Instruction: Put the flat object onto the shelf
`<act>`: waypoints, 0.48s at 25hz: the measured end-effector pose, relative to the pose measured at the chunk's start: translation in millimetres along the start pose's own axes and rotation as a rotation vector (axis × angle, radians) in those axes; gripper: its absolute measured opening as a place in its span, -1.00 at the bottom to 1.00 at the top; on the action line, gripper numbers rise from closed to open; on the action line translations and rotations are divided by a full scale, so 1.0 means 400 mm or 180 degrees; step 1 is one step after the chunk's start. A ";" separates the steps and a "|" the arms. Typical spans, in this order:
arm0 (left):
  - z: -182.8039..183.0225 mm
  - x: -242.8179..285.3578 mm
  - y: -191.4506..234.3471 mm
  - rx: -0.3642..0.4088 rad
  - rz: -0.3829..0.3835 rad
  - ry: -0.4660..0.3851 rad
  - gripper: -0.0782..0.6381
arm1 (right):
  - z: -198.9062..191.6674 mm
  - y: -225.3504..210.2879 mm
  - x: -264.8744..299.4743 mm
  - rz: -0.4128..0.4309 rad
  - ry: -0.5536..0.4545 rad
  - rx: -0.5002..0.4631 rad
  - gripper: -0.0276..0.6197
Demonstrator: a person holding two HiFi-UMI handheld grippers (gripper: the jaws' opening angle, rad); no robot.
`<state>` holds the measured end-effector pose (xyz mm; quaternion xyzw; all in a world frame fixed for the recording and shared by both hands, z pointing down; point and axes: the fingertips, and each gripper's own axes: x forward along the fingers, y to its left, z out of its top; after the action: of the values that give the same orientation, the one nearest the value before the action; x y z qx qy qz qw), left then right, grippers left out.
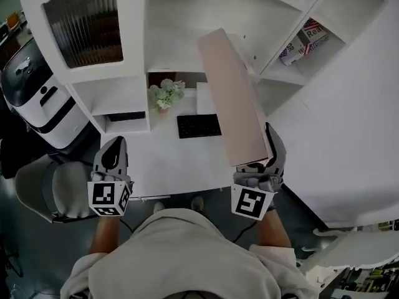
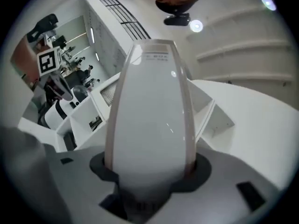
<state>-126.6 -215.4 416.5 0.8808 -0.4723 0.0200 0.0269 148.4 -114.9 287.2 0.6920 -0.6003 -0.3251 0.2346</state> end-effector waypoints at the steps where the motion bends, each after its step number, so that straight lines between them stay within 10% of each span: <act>1: 0.001 0.003 0.002 -0.0004 0.0015 -0.0003 -0.76 | -0.001 0.000 0.011 0.0024 0.0001 -0.0094 -0.08; 12: -0.004 0.031 0.012 -0.0064 0.0181 0.0006 -0.76 | -0.001 0.028 0.128 0.0273 -0.0038 -0.1342 -0.08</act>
<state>-124.0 -228.2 419.0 0.8667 -0.4973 0.0169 0.0355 144.8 -167.0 286.9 0.5995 -0.5494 -0.4373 0.3842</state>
